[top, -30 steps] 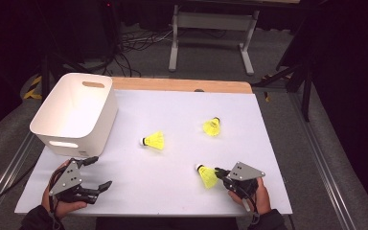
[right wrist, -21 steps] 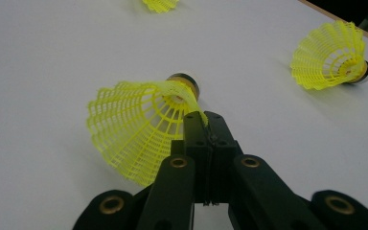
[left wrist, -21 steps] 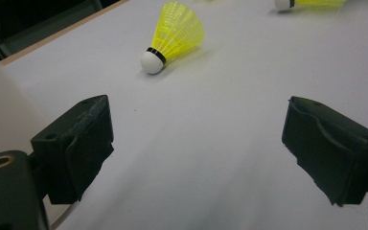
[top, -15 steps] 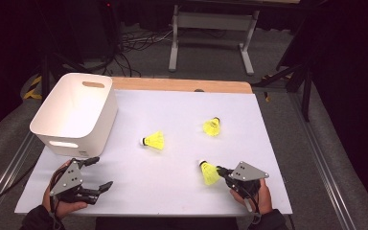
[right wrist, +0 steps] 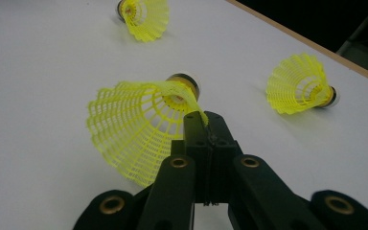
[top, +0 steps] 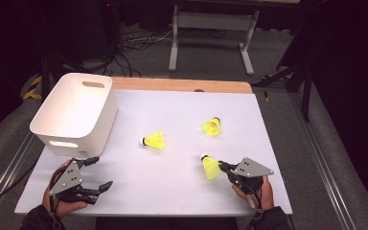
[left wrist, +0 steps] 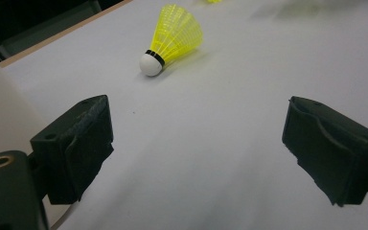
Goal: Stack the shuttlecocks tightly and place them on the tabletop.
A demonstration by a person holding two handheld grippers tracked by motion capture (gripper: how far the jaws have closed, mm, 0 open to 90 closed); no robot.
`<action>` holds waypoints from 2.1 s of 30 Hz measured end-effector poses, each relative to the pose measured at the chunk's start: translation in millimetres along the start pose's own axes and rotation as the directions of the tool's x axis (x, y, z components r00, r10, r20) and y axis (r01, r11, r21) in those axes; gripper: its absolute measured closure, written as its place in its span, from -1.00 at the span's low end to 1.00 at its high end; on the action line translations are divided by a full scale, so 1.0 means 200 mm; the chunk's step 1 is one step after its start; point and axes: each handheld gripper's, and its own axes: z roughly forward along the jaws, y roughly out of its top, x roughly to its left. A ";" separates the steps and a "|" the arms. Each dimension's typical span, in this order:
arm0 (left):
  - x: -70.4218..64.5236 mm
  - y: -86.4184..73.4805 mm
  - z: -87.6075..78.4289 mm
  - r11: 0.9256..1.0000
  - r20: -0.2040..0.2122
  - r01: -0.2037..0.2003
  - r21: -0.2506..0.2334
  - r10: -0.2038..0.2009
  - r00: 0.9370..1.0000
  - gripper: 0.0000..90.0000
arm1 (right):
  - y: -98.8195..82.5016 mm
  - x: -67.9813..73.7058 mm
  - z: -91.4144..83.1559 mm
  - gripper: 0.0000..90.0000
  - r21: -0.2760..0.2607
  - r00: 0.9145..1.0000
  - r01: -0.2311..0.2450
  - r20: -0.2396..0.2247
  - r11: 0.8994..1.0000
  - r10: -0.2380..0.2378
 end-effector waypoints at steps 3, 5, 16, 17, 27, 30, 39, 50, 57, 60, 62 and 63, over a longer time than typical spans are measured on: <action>0.00 0.00 0.00 1.000 0.003 0.003 0.000 -0.003 1.000 -0.76 | 0.02 -0.01 0.00 1.00 -0.015 1.000 0.003 -0.004 1.000 -0.003; 0.00 0.00 0.00 1.000 0.004 0.002 -0.001 -0.002 1.000 -0.76 | 0.02 -0.02 0.00 1.00 -0.023 1.000 0.003 -0.013 1.000 -0.003; 0.00 0.00 0.00 1.000 0.005 0.002 0.000 -0.002 1.000 -0.75 | 0.09 -0.06 0.06 1.00 -0.043 0.999 0.033 -0.033 0.999 -0.034; 0.00 0.00 0.00 1.000 0.005 0.002 0.001 -0.002 1.000 -0.75 | 0.10 -0.06 0.07 1.00 -0.046 0.999 0.035 -0.036 0.998 -0.037; 0.00 0.00 0.00 1.000 0.011 0.007 -0.006 -0.007 1.000 -0.75 | 0.18 -0.08 0.21 1.00 -0.048 0.995 0.055 -0.085 0.997 -0.059; 0.00 0.00 0.00 1.000 0.014 0.010 -0.006 -0.010 1.000 -0.75 | 0.21 -0.08 0.26 1.00 -0.052 0.992 0.057 -0.107 0.997 -0.062; 0.00 0.00 0.01 1.000 0.026 0.005 -0.002 -0.005 1.000 -0.75 | 0.28 -0.04 0.40 1.00 -0.050 0.984 0.063 -0.166 0.997 -0.071; 0.00 0.00 0.01 1.000 0.043 0.001 -0.001 -0.001 0.999 -0.75 | 0.37 -0.01 0.58 1.00 -0.031 0.969 0.066 -0.235 0.997 -0.072; 0.00 0.00 0.00 1.000 0.046 -0.003 -0.003 0.003 0.999 -0.74 | 0.37 -0.03 0.64 1.00 -0.012 0.964 0.052 -0.262 0.999 -0.054; 0.00 0.00 0.00 1.000 0.049 -0.001 -0.003 0.001 0.999 -0.74 | 0.38 -0.02 0.67 1.00 0.002 0.960 0.057 -0.276 0.998 -0.055; 0.00 0.00 0.00 1.000 0.060 -0.002 -0.008 0.002 0.998 -0.74 | 0.37 -0.02 0.69 1.00 0.011 0.956 0.054 -0.288 0.998 -0.048; 0.00 0.00 0.00 1.000 0.061 -0.003 -0.007 0.004 0.998 -0.74 | 0.38 -0.02 0.70 1.00 0.016 0.955 0.059 -0.293 0.998 -0.052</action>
